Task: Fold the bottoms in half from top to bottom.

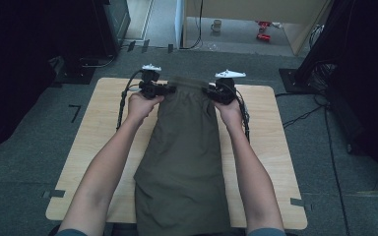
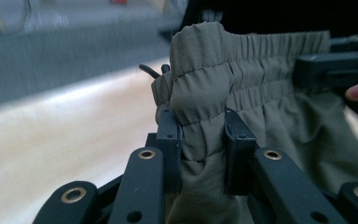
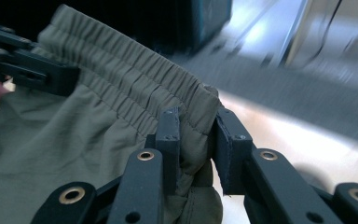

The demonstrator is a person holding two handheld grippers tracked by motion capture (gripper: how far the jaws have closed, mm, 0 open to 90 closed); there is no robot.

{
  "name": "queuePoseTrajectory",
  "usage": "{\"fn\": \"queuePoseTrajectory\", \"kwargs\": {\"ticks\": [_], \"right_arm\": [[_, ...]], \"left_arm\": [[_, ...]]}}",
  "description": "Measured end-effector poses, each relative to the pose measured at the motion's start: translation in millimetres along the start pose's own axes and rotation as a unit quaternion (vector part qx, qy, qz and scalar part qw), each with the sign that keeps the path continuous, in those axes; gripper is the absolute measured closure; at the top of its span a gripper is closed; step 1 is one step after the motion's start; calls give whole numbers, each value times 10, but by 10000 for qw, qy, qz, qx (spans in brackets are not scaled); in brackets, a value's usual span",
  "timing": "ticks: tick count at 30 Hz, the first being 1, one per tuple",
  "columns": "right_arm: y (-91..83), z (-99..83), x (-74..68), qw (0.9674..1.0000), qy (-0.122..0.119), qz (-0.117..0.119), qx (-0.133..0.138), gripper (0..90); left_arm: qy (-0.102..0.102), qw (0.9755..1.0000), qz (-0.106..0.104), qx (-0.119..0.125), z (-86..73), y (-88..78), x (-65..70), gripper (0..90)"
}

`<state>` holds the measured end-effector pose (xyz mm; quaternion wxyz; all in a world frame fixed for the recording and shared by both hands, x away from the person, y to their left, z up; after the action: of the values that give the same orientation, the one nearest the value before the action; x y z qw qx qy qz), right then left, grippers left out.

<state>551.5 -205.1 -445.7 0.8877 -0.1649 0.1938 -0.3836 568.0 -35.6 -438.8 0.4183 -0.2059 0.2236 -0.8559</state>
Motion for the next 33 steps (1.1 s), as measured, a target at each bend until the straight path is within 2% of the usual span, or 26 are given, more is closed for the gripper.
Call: {"fn": "queuePoseTrajectory", "kwargs": {"ticks": [2,4,7,10,14,17,20,24,28,33], "right_arm": [[-44,100,-49,9997,-137,-66,170,734],[-58,87,-81,9998,-166,-25,100,731],[-85,26,-125,9997,-252,25,56,729],[-150,-26,-188,9992,-389,56,92,727],[-248,-125,-282,9989,-434,186,57,725],[-307,-210,-366,9987,-430,259,24,724],[-354,-296,-451,9982,-538,262,-25,721],[-448,-376,-556,9980,-533,346,9,718],[-557,-474,-687,9973,-596,426,-19,716],[-685,-667,-838,9961,-706,518,-85,713]], "left_arm": [[141,9999,47,47,41,-78,20,740],[283,9996,33,-15,6,-125,46,739],[438,9990,52,36,-53,-200,103,738],[514,9986,29,146,-121,-289,180,736],[519,9985,-88,135,-270,-407,285,735],[522,9986,-88,78,-372,-469,330,734],[632,9979,-86,57,-458,-541,384,731],[715,9973,-110,125,-558,-679,481,730],[922,9956,-79,135,-696,-815,600,728],[993,9949,-149,36,-906,-926,715,724]]}}
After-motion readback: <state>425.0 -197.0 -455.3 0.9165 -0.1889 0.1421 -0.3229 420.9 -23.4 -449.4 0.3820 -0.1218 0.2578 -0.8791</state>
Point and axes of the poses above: each handheld gripper's, and its own axes: y roughly forward along the jaws, z roughly out of its top, x roughly to its right, the point moved 9 cm from there along y, roughly forward along the jaws, and after that the axes turned 11 degrees about z, right-handed, at the moved point
